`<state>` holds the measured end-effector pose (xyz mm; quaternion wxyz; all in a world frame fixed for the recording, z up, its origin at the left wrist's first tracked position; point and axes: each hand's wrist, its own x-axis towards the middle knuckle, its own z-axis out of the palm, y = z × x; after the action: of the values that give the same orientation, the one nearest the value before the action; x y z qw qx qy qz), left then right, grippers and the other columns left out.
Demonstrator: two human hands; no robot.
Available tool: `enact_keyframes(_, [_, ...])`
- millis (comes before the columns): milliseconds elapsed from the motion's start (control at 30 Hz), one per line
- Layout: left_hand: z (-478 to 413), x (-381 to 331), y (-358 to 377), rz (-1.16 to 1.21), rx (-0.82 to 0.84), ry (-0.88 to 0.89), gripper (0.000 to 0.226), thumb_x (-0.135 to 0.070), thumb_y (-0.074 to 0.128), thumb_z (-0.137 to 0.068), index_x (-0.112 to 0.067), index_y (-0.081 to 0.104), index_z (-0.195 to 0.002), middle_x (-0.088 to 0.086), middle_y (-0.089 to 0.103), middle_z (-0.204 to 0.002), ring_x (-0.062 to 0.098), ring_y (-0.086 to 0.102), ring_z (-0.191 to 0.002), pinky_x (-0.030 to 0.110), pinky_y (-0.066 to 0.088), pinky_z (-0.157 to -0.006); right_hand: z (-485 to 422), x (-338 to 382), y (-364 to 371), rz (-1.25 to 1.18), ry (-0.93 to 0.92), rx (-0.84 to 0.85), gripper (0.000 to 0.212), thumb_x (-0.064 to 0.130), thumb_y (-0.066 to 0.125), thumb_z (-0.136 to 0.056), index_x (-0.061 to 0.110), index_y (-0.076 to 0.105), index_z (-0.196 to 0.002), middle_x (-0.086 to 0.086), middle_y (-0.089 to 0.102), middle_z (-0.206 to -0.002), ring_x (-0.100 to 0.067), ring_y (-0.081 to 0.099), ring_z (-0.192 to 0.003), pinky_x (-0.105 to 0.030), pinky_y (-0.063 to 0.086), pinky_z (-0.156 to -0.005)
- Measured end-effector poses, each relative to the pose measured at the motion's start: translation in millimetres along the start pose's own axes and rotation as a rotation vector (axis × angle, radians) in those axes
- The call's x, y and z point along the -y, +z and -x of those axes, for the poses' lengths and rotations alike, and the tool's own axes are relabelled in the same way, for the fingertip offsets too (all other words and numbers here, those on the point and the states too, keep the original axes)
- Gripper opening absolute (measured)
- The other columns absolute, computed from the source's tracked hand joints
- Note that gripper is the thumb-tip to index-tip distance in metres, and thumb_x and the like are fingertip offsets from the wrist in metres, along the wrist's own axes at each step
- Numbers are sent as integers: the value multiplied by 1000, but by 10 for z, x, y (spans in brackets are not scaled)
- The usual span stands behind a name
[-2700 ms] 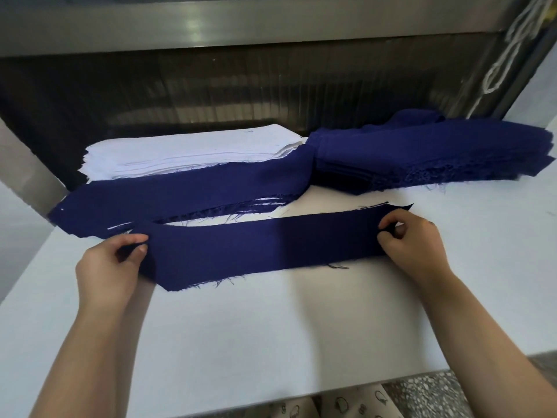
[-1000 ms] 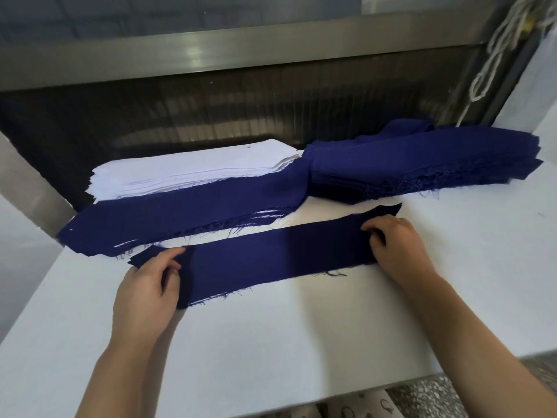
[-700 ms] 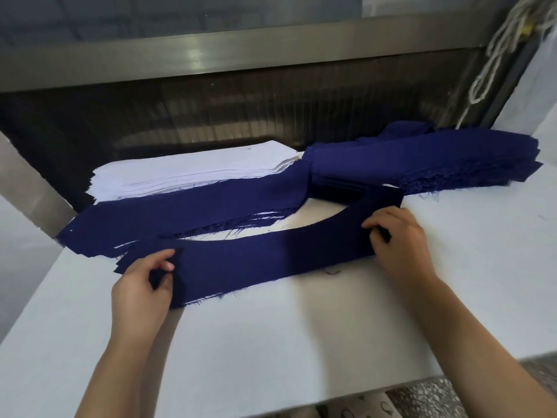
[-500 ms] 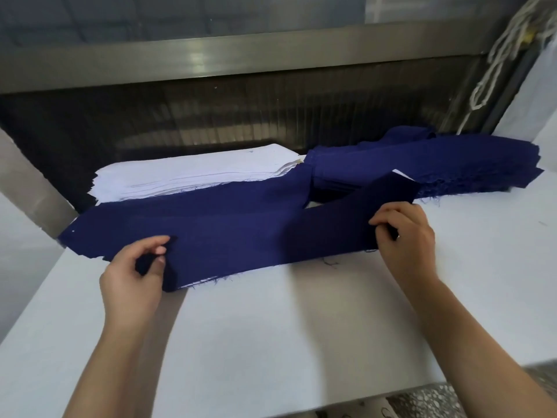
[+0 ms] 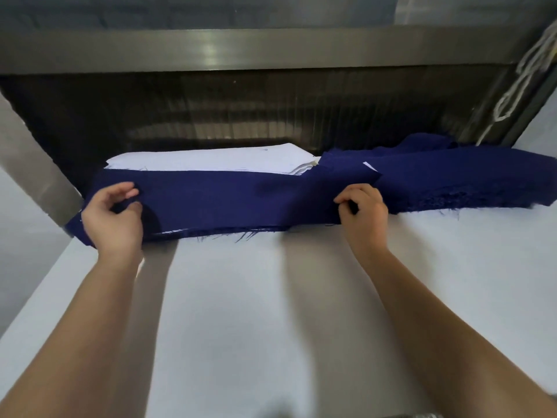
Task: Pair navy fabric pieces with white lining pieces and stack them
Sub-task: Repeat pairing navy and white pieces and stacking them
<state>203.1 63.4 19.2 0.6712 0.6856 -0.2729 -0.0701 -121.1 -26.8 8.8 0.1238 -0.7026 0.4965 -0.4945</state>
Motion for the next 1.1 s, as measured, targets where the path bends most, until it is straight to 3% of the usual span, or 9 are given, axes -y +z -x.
enact_keyframes(167, [-193,114,-14,-28,-37,-58,33,7,53,-81,-14,65,-103,-1,65,-106,13,62,-105,34,47,-101,-117,37,255,6,-7,52,18,-11,56,-80,2,67,-82,-7,62,-94,-18,50,-90,-9,31,-76])
enact_keyframes(333, [-366,198,-59,-17,-73,-102,35,10,52,-80,-10,63,-107,7,65,-108,11,60,-98,31,48,-100,-245,80,442,5,-4,71,17,-9,57,-81,5,68,-83,-5,63,-94,-15,53,-89,-13,35,-80])
enact_keyframes(533, [-457,311,-65,-120,-53,-137,38,7,50,-78,-21,66,-100,5,66,-110,22,63,-102,42,50,-98,-308,61,590,21,38,122,19,-9,55,-80,5,68,-83,-6,66,-90,-9,52,-81,2,31,-73])
enact_keyframes(700, [-468,389,-73,-196,-16,-190,37,1,50,-79,-30,66,-91,4,68,-111,31,63,-106,52,50,-94,-284,-5,604,92,85,216,17,-4,56,-83,6,69,-88,-7,66,-96,-17,59,-88,-12,36,-77])
enact_keyframes(800, [-438,357,-30,-381,12,-147,35,-9,45,-81,-32,66,-98,6,61,-99,34,43,-121,44,39,-104,-304,1,610,158,89,249,16,2,55,-86,8,67,-94,-5,62,-104,-17,57,-89,-18,38,-76])
enact_keyframes(900, [-380,299,0,-578,39,-84,35,-16,43,-84,-25,70,-106,6,58,-122,33,31,-130,43,25,-110,-293,24,597,200,103,277,18,6,51,-89,10,65,-100,-4,60,-109,-20,58,-92,-30,46,-78])
enact_keyframes(967, [-337,266,-5,-652,67,-12,31,-11,47,-88,-20,69,-108,1,41,-145,31,24,-138,42,19,-114,-271,44,567,224,101,308,20,9,50,-90,12,63,-104,-2,59,-114,-21,58,-95,-35,48,-81])
enact_keyframes(1033, [-269,206,-1,-706,111,39,25,-13,52,-89,-20,69,-107,-2,32,-151,29,18,-142,47,16,-116,-246,41,539,244,82,349,22,12,48,-91,14,61,-109,0,57,-119,-21,58,-98,-35,48,-81])
enact_keyframes(1100, [-186,145,46,-763,175,115,19,-19,57,-91,-21,69,-105,-3,35,-150,27,14,-143,48,12,-115,-213,27,515,269,60,386,25,15,46,-93,16,58,-115,4,54,-124,-20,58,-100,-29,43,-77])
